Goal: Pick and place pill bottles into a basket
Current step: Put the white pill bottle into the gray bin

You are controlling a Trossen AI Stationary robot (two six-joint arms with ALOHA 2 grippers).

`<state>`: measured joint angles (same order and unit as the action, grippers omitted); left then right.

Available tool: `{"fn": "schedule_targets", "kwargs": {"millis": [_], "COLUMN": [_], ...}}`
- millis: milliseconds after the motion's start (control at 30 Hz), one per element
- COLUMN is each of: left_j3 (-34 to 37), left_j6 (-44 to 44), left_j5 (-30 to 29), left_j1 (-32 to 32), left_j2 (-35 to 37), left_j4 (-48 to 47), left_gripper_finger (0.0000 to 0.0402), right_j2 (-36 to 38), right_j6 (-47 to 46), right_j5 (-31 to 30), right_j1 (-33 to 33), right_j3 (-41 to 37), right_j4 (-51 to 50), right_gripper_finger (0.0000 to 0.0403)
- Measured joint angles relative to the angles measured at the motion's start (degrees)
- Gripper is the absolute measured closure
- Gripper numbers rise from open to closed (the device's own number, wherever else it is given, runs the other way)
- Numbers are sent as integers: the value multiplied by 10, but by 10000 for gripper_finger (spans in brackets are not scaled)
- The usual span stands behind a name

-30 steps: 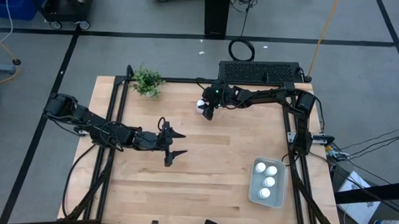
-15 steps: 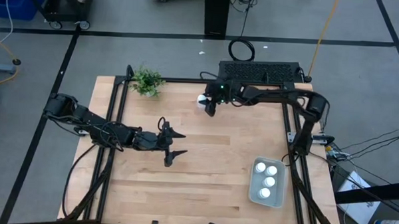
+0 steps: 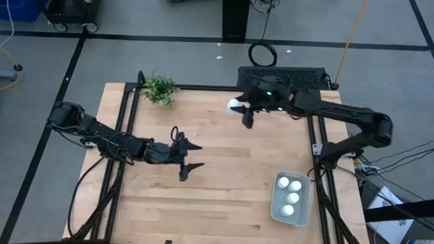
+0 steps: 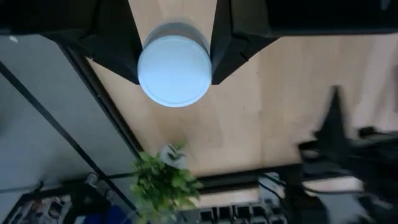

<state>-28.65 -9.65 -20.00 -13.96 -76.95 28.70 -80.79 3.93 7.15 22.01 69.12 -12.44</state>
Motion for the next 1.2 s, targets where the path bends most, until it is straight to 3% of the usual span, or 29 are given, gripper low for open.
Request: {"fn": "schedule_targets", "kwargs": {"millis": [67,267,500,700,900,1200], "left_j3": [0,0,0,0,0,0], "left_j6": [-2,-11,-17,-23,-36,-44], "left_j5": [0,0,-1,-1,-1,4], "left_j1": [0,0,0,0,0,0], "left_j2": [0,0,0,0,0,0], "left_j4": [12,50,85,90,90,89], "left_gripper_finger": [92,92,92,92,92,92], "right_j2": [37,135,202,211,201,177], "right_j6": [-6,-26,-100,-181,-267,-485], "right_j5": [-16,-142,-279,-370,-397,-477], "right_j1": [-18,-96,-215,-335,-444,-592], "right_j3": [0,0,0,0,0,0], "right_j4": [-27,-132,-241,-301,-314,-414], "right_gripper_finger": [256,256,256,256,256,256]}}
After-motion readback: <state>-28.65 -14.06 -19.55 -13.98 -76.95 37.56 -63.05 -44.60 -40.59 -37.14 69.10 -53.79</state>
